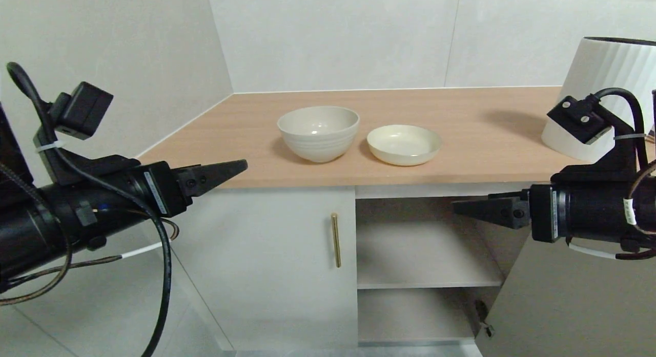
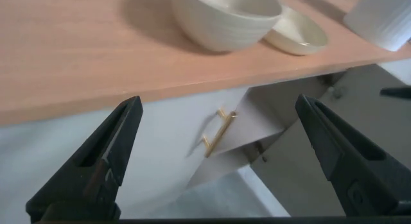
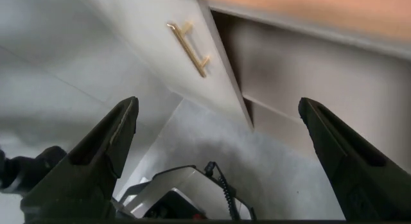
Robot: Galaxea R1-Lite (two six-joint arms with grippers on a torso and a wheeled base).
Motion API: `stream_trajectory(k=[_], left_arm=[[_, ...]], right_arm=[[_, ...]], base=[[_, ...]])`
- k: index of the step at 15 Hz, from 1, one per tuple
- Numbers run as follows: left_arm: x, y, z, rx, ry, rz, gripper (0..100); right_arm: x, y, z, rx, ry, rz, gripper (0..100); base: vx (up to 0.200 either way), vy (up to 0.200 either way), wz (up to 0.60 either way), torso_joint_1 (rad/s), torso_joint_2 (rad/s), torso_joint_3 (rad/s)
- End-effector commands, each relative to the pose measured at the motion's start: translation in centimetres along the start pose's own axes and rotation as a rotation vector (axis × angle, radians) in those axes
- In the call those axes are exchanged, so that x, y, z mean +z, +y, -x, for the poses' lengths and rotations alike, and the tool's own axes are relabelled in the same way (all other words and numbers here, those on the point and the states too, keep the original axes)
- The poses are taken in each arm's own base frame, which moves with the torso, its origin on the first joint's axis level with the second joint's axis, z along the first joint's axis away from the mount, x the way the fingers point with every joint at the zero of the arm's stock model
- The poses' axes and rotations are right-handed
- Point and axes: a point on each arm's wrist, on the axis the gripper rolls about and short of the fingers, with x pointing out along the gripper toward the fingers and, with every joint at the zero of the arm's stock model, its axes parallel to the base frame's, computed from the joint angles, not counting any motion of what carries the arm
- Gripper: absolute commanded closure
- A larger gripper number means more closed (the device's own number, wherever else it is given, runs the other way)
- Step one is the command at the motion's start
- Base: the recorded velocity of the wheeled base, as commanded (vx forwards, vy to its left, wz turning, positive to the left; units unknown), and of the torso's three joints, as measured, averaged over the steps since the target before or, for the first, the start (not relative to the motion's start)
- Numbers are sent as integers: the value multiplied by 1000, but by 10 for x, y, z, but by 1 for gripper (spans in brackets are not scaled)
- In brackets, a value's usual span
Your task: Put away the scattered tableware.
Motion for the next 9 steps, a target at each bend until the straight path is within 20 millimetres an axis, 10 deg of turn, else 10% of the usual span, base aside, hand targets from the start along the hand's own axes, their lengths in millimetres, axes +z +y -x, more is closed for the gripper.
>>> stream_trajectory(k=[1,9], left_arm=[[-8,2,-9,-1,41,8,0],[-16,8,-32,11,97,19,0]], right_arm=[[-1,-1,-2,-3,6,-2,0],[-1,-9,-18,-24,19,-14,0]], base=[[0,0,0,168,-456,-305],[0,0,0,181,-464,-290]])
